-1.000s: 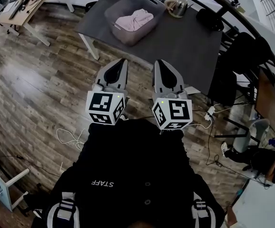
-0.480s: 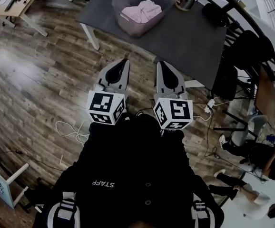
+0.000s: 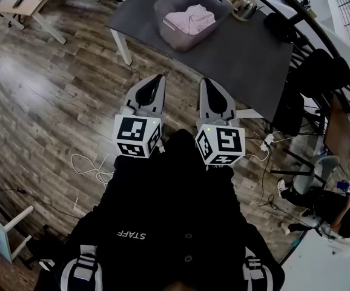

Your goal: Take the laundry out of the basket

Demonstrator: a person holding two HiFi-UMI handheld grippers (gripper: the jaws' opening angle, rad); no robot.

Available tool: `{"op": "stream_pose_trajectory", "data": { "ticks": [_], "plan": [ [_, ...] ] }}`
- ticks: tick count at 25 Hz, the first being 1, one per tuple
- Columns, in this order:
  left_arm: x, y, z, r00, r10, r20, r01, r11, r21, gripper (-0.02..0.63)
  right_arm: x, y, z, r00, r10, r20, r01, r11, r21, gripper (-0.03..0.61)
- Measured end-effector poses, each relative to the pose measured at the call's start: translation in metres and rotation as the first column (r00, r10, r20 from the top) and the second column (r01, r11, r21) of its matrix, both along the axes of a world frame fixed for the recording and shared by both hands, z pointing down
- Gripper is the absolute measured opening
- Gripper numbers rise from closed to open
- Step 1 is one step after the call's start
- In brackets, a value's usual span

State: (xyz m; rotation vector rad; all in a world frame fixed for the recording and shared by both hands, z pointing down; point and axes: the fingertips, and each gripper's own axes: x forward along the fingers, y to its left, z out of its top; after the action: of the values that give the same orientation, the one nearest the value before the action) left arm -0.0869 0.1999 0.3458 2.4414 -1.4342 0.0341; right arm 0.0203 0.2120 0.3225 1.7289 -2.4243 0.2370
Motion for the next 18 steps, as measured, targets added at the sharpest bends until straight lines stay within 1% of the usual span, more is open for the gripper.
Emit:
{"op": "stream_pose_trajectory", "data": {
  "ticks": [4, 9, 13, 18],
  "plan": [
    [0.004, -0.012, 0.004, 1.000, -0.005, 0.004, 0.005, 1.000, -0.007, -0.002, 0.001, -0.010, 0.003, 1.000, -0.005, -0.002, 0.005, 1.000, -0.005, 0.014],
    [0.023, -0.039, 0.010, 1.000, 0.003, 0.015, -0.003, 1.000, -0.014, -0.002, 0.017, -0.039, 0.015, 1.000, -0.007, 0.010, 0.007, 1.000, -0.023, 0.014],
    [0.032, -0.077, 0.017, 0.999, -0.009, 0.037, 0.009, 1.000, -0.010, -0.002, 0.025, -0.085, 0.023, 1.000, -0.021, 0.024, 0.021, 1.000, -0.023, 0.014],
    [0.046, -0.145, 0.011, 0.998, -0.036, 0.058, 0.036, 0.999, -0.002, -0.002, 0.041, -0.154, 0.019, 0.998, -0.040, 0.043, 0.041, 0.999, -0.024, 0.014]
  ]
}}
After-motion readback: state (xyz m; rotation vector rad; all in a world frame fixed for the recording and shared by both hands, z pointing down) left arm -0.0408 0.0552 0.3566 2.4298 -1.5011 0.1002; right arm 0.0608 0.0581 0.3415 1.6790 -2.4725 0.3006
